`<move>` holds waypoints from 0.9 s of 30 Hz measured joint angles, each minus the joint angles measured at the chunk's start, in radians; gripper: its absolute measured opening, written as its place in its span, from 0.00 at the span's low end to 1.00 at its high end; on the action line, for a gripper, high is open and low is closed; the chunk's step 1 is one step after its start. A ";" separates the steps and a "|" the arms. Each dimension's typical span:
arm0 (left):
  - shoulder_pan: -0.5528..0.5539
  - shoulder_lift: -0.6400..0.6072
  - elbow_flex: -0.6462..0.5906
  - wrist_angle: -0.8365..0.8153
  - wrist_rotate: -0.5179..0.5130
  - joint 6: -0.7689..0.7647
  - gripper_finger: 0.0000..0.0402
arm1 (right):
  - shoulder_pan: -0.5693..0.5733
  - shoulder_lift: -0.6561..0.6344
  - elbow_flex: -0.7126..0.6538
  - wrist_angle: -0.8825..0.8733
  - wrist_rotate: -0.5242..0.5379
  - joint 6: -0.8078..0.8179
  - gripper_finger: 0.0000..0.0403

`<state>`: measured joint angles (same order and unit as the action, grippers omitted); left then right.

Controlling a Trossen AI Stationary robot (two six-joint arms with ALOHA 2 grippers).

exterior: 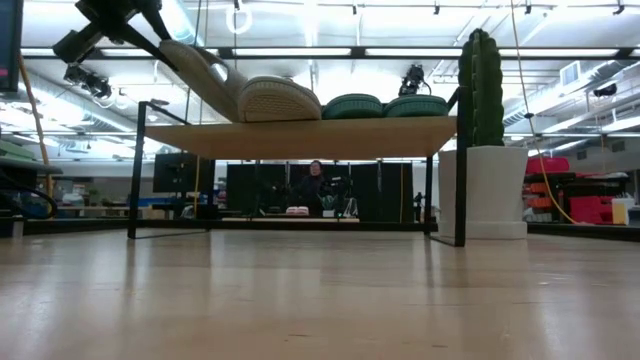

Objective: Pick and place slides into the shelf
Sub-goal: Put the gray slide on the shelf

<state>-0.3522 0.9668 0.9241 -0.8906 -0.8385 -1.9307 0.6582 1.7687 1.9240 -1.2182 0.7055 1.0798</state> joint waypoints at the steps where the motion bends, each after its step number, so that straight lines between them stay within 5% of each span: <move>1: -0.008 0.001 0.000 0.000 -0.002 -0.007 0.09 | 0.000 0.000 0.000 0.000 0.000 0.000 0.28; 27: -0.107 0.125 0.000 -0.004 -0.043 -0.161 0.13 | 0.000 0.000 0.000 0.004 -0.001 0.001 0.28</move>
<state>-0.4588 1.0917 0.9241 -0.8943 -0.8817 -2.0913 0.6582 1.7687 1.9240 -1.2144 0.7048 1.0809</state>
